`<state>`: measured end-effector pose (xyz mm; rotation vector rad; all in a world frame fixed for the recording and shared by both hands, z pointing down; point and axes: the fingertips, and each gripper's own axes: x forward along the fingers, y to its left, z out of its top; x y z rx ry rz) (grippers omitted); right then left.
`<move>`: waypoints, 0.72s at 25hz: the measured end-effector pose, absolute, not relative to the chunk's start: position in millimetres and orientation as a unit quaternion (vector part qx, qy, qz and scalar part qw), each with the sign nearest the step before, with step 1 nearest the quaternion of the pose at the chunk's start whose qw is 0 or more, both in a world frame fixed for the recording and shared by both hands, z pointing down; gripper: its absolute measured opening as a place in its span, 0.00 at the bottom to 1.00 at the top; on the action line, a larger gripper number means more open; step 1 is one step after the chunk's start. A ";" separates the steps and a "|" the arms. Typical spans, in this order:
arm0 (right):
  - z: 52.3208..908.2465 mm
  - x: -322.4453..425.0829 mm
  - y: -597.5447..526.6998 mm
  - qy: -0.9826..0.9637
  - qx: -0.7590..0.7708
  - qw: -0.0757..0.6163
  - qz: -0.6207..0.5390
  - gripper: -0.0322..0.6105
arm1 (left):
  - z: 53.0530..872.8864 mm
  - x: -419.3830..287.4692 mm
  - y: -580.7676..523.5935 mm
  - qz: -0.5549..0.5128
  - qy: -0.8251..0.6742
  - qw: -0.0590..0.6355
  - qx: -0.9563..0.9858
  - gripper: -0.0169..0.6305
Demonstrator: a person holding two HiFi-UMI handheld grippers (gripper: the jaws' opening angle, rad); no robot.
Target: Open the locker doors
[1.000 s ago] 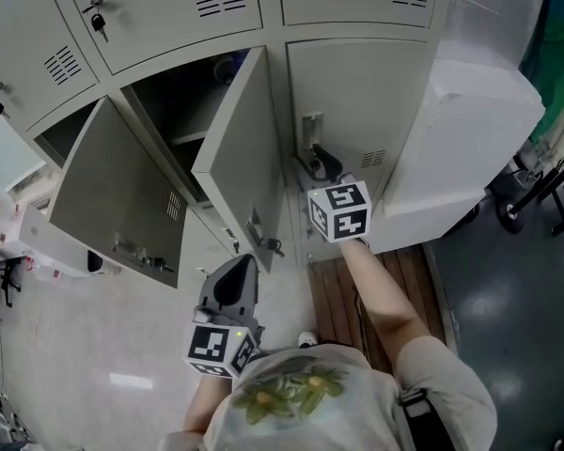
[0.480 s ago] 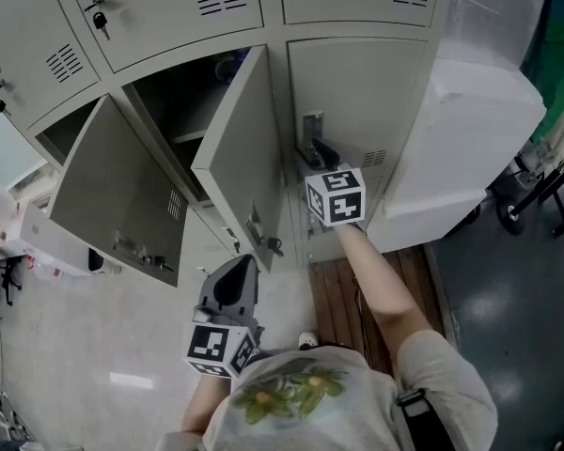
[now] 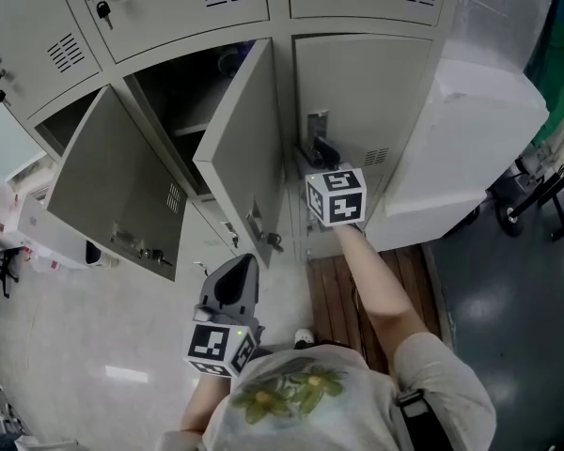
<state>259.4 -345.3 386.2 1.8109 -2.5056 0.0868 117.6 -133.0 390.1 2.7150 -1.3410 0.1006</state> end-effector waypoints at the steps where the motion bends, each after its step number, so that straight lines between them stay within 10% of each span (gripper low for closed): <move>1: 386.0 259.9 -342.9 -0.809 0.586 0.023 0.028 0.33 | 390.3 117.3 -132.7 0.033 -0.442 0.056 0.894 0.07; 18: 385.6 275.7 -301.3 -0.790 0.612 0.009 0.018 0.25 | 398.3 127.4 -120.4 0.025 -0.434 0.065 0.898 0.07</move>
